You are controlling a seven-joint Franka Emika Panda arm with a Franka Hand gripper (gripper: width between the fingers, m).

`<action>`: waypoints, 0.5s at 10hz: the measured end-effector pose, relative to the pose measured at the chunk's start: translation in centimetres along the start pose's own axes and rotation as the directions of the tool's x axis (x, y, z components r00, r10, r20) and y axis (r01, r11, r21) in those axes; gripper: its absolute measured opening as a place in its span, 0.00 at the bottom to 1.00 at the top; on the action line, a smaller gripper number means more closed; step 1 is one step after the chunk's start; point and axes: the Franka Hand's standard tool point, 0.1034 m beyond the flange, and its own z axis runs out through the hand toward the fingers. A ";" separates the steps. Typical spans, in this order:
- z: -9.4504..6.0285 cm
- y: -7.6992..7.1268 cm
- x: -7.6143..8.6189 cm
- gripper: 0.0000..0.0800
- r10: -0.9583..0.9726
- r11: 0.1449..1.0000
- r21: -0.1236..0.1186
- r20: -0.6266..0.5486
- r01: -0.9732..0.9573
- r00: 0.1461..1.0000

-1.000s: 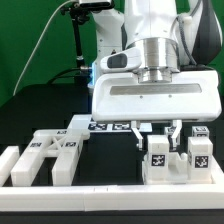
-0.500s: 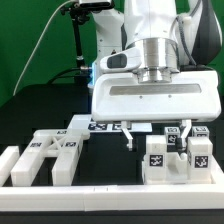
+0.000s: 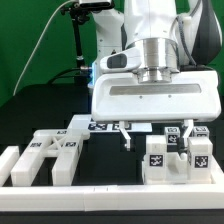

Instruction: Assemble chair

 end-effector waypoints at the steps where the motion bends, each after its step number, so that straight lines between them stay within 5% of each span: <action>1: -0.4 -0.1 0.3 0.81 0.016 1.000 0.014 0.060 -0.017 0.998; 3: -1.2 -0.1 1.9 0.81 0.040 0.998 0.037 0.137 -0.045 0.990; 5: -0.6 -0.7 1.2 0.81 0.051 0.996 0.058 0.256 -0.068 0.965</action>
Offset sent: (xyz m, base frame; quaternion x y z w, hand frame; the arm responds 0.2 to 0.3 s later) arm 0.0122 -0.0054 -0.0019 -0.0127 -0.0860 0.0319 0.9957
